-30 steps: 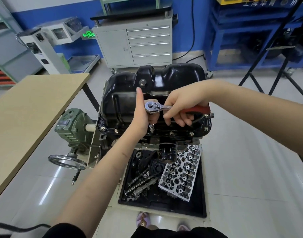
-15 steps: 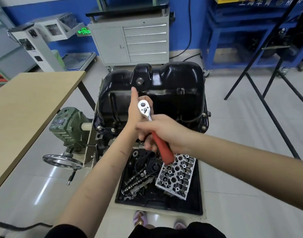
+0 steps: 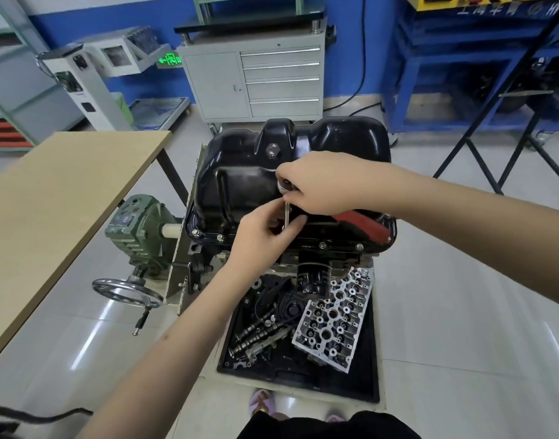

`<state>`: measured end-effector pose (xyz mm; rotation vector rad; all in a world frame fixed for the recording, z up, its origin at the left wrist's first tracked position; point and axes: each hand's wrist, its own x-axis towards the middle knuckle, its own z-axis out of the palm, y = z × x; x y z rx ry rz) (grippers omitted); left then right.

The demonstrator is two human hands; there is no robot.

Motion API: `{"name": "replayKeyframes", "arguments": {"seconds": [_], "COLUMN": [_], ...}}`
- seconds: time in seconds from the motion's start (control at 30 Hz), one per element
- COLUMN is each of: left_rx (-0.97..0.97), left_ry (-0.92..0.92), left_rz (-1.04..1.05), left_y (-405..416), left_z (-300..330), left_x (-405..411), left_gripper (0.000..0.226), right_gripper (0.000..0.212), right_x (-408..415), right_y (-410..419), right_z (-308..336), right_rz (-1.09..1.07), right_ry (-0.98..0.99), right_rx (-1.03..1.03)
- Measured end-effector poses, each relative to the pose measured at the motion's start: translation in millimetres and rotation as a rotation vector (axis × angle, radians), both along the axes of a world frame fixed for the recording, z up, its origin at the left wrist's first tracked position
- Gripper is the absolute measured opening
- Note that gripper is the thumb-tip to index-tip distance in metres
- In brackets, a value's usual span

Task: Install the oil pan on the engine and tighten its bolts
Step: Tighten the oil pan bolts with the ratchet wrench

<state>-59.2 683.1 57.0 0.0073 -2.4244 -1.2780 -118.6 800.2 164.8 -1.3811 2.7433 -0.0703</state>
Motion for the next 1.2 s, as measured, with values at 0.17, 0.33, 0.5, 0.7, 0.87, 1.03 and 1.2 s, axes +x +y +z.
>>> {"name": "replayKeyframes", "arguments": {"seconds": [0.17,0.33,0.5,0.7,0.87,1.03,1.2], "left_rx": [-0.199,-0.256,-0.178,-0.305,-0.283,-0.344,-0.335], "left_ry": [0.061,0.066,0.025,0.009,0.006,-0.002,-0.082], "left_rz": [0.042,0.005,-0.015,0.036,0.043,-0.009,-0.05], "left_y": [-5.3,-11.1,-9.6,-8.1,-9.4,-12.6,-12.4], "left_z": [5.4,6.9,4.4,6.3,7.3,11.3,14.1], "left_x": [-6.7,-1.1,-2.1,-3.1,-2.4,-3.4,-4.1], "left_gripper": [0.023,0.022,0.03,0.048,0.025,0.05,0.035], "right_gripper": [0.024,0.031,0.022,0.026,0.032,0.022,0.019], "right_x": [-0.5,-9.5,-4.6,8.7,12.4,-10.0,-27.6], "right_y": [-3.2,0.9,-0.9,-5.2,-5.5,3.2,7.4], "right_z": [-0.5,7.1,2.9,-4.0,-21.8,-11.6,-2.4], "right_rz": [0.099,0.355,0.247,0.118,-0.022,0.182,0.295], "right_ry": [0.116,0.132,0.176,0.214,0.158,0.047,-0.014], "right_rx": [0.09,0.169,0.101,0.069,-0.134,-0.11,-0.03]}}
